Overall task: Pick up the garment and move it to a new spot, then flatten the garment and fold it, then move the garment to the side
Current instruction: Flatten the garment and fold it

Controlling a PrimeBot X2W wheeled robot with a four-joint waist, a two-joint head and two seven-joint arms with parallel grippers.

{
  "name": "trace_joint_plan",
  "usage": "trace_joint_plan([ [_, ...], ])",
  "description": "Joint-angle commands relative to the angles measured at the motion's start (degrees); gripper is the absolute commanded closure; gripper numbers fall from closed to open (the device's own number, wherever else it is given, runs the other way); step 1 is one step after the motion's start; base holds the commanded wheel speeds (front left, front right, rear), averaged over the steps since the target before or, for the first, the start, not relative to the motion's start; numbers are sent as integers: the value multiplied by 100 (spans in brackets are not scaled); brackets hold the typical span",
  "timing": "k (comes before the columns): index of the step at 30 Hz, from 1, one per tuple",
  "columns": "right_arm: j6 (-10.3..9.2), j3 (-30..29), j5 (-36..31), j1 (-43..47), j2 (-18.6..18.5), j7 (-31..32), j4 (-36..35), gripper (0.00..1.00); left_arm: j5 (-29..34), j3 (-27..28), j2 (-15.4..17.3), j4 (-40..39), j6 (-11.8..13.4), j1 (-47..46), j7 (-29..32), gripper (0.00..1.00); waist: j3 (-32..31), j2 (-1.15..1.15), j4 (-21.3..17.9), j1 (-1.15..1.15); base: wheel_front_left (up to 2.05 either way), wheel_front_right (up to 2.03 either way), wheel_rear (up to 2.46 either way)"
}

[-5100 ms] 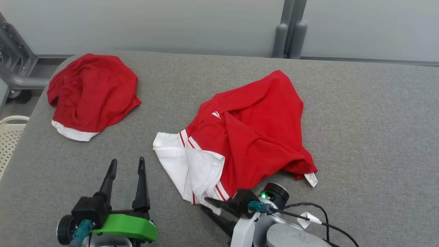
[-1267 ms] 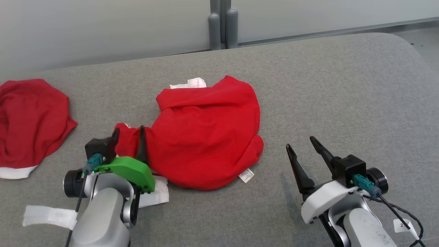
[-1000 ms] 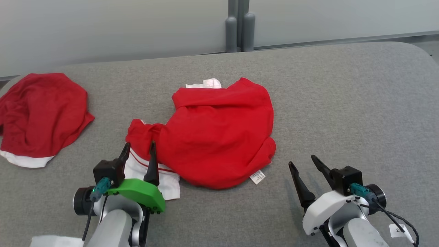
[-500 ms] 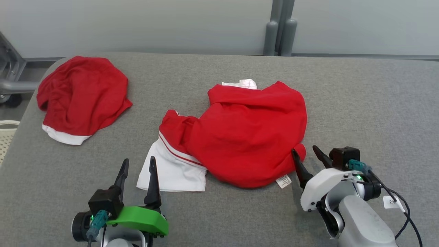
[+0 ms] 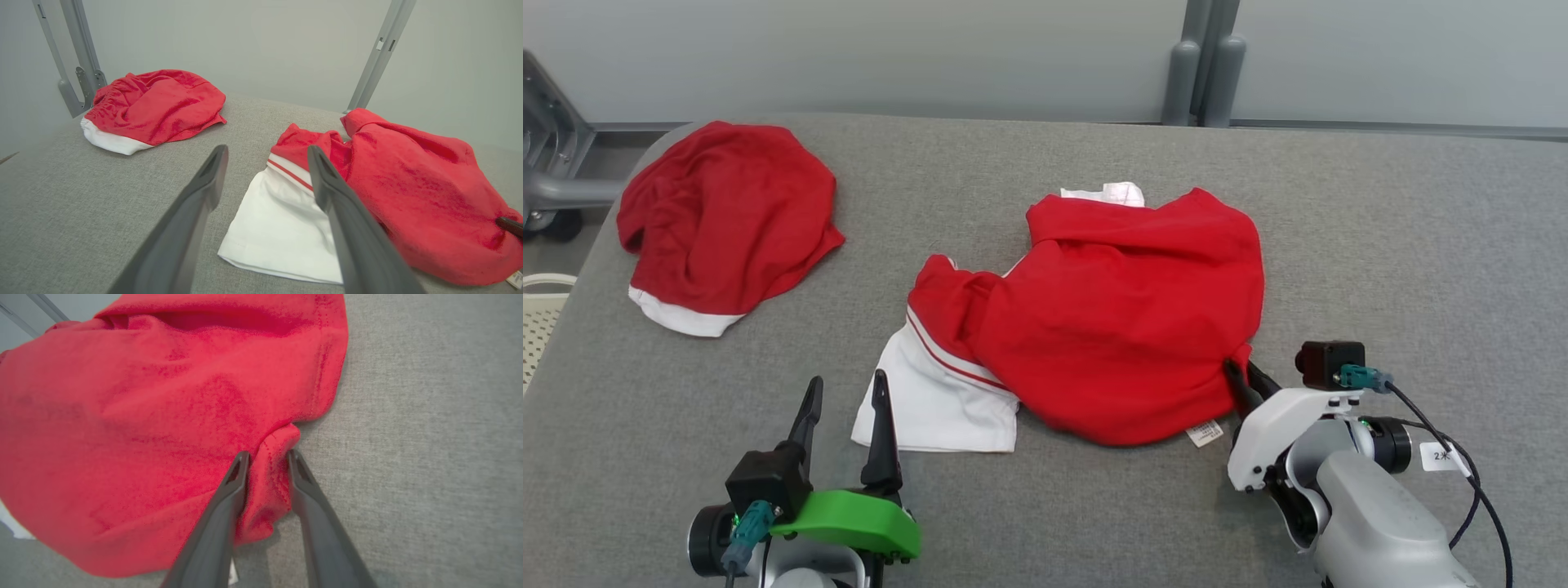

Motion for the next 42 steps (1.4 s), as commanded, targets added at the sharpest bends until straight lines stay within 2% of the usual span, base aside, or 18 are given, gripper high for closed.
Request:
trace_joint_plan([
  [1,0,12,-28,-95,-30,-190,70,100,-33,29,34,-42,49,107,-13,0,-15,18,-158,0,0,0,0],
  [4,0,-44,-141,-160,-49,-329,101,100,-39,39,36,-62,47,120,-18,0,-36,18,-272,0,0,0,0],
  [7,0,-250,-351,-210,-280,-500,10,100,-54,36,29,-74,40,117,-25,0,-63,18,-430,0,0,0,0],
  [12,0,-809,-863,69,-567,-626,-540,100,-83,33,16,-57,52,181,-29,0,-97,18,-656,0,0,0,0],
  [18,0,-1449,-1432,758,-431,-502,-1175,98,-118,7,22,-56,43,192,-29,0,-58,18,-804,0,0,0,0],
  [19,0,-1542,-1568,873,-402,-468,-1247,90,-122,4,26,-52,40,176,-29,0,-49,18,-816,0,0,0,0],
  [20,0,-1635,-1696,982,-360,-424,-1310,64,-126,1,30,-49,41,159,-30,0,-41,18,-826,0,0,0,0],
  [21,0,-1713,-1804,1090,-299,-397,-1373,21,-132,1,34,-48,41,142,-30,0,-33,18,-836,0,0,0,0],
  [22,0,-1777,-1905,1176,-239,-369,-1449,0,-128,5,41,-48,42,128,-30,0,-23,18,-847,0,0,0,0],
  [26,0,-1896,-1985,1469,-86,-285,-1785,0,-146,19,71,-54,42,102,-32,0,-8,18,-891,0,0,0,0],
  [33,0,-2251,-2176,1792,-32,-185,-2700,0,-127,-91,115,-35,-35,8,38,0,-4,18,-999,0,0,0,0],
  [37,0,-2279,-2228,1903,-24,-66,-3307,0,-10,-356,87,19,-199,-215,187,0,13,18,-1063,0,0,0,0],
  [42,0,-2036,-2046,2005,-24,62,-3864,0,159,-953,-72,492,-583,-804,635,0,39,18,-1201,0,0,0,0],
])
